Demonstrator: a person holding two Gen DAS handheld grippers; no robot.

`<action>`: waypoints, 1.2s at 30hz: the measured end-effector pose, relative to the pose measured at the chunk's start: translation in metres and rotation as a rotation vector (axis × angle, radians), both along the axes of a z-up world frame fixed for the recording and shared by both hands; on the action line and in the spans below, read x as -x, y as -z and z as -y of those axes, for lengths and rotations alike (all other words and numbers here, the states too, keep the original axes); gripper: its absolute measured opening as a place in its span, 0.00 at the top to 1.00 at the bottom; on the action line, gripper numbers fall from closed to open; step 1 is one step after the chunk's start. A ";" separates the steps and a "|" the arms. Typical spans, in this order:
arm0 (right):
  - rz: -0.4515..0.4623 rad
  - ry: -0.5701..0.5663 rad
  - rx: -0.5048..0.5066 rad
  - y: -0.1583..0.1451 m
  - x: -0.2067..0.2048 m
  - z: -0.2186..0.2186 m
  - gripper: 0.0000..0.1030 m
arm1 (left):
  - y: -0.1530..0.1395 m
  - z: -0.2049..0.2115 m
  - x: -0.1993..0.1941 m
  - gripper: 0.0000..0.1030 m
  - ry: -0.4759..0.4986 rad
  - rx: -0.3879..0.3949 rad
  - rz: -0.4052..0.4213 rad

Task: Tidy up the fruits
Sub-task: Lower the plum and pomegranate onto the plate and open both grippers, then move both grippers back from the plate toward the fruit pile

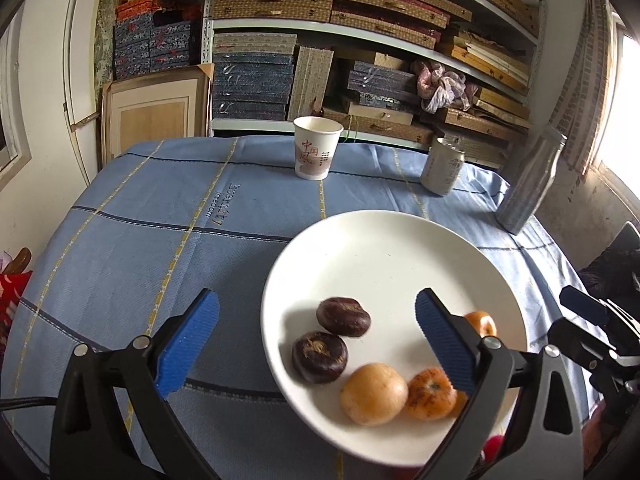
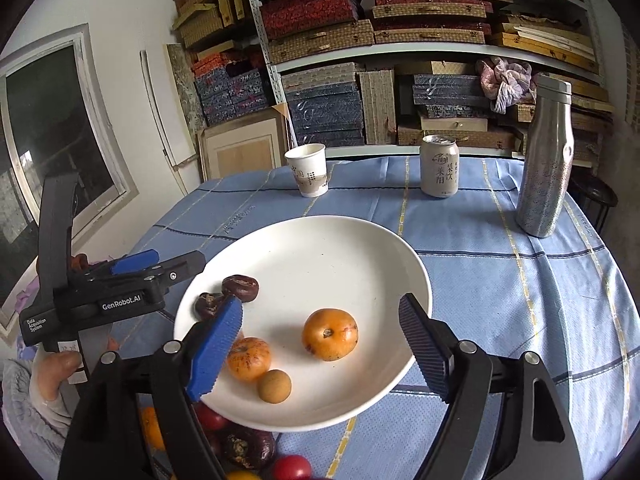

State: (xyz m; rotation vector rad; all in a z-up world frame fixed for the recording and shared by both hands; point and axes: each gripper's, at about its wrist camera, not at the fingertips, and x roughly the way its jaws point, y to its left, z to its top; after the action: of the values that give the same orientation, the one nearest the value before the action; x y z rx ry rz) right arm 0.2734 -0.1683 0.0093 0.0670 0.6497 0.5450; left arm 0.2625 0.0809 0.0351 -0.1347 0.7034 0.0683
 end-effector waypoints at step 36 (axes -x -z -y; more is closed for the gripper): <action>0.003 0.035 0.020 0.028 0.103 0.070 0.10 | 0.050 0.044 0.143 0.04 0.086 -0.215 -0.087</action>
State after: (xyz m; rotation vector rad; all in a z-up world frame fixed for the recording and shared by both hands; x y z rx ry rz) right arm 0.1704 -0.2385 -0.0182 0.0588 0.6503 0.5051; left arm 0.1198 0.0367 -0.0149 0.1052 0.7836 0.0677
